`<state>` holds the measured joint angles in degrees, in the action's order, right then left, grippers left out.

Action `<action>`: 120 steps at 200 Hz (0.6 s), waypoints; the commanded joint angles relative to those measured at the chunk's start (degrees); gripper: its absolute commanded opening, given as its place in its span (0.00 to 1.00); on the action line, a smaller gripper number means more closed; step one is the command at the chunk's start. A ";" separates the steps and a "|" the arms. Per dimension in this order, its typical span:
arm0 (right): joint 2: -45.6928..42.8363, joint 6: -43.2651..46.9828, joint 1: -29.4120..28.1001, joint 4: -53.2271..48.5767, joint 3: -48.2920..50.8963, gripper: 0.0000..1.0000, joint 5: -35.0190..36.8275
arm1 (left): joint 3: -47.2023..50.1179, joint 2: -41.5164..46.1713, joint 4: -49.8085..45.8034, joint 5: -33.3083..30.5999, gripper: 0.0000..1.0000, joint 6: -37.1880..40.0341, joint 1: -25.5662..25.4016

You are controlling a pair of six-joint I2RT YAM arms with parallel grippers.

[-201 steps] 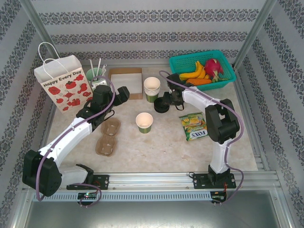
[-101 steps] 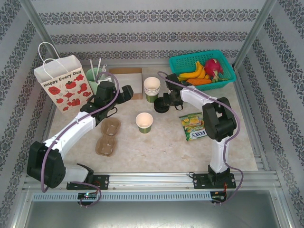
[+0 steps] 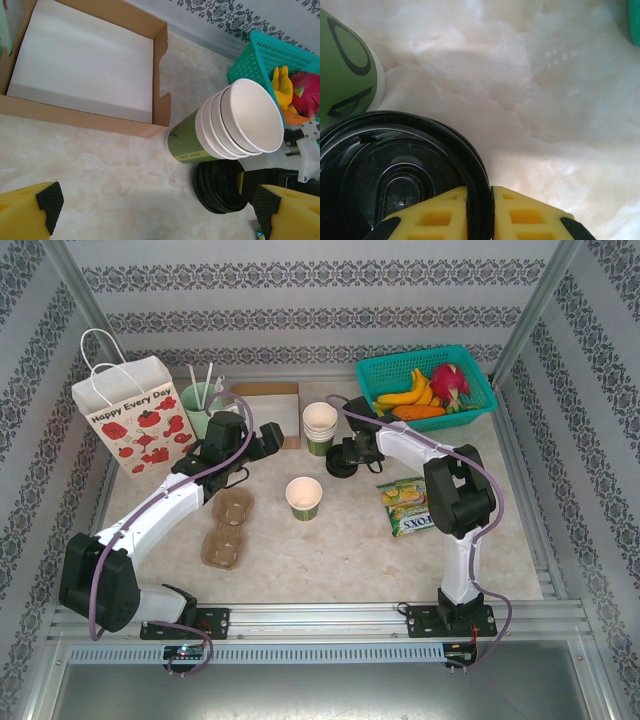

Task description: Pack the takeout coffee

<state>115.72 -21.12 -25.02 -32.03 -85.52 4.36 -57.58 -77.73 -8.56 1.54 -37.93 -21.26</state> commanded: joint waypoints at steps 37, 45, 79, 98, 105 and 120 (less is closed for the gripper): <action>-4.97 1.11 -1.08 0.47 1.17 0.19 5.31 | -1.93 -1.12 -0.43 1.70 0.99 -0.04 0.51; -5.19 1.10 -1.09 0.73 1.44 0.19 5.39 | -1.92 -1.26 -0.33 1.93 0.99 -0.04 0.51; -6.68 1.56 -1.44 1.99 2.66 0.19 7.12 | -1.58 -1.69 0.81 2.24 0.99 0.07 0.47; -8.14 1.83 -1.96 3.25 3.87 0.18 9.06 | -1.07 -2.06 1.62 2.02 0.99 0.05 0.51; -9.05 2.10 -2.26 4.11 4.68 0.18 10.08 | -0.99 -2.31 1.83 2.06 0.99 -0.03 0.51; -11.46 2.98 -3.21 6.86 6.95 0.19 12.67 | -1.05 -2.70 2.13 3.48 0.99 -0.21 0.51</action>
<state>109.14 -20.14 -26.74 -29.06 -81.60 11.60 -57.65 -79.53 -8.45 3.05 -37.93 -21.26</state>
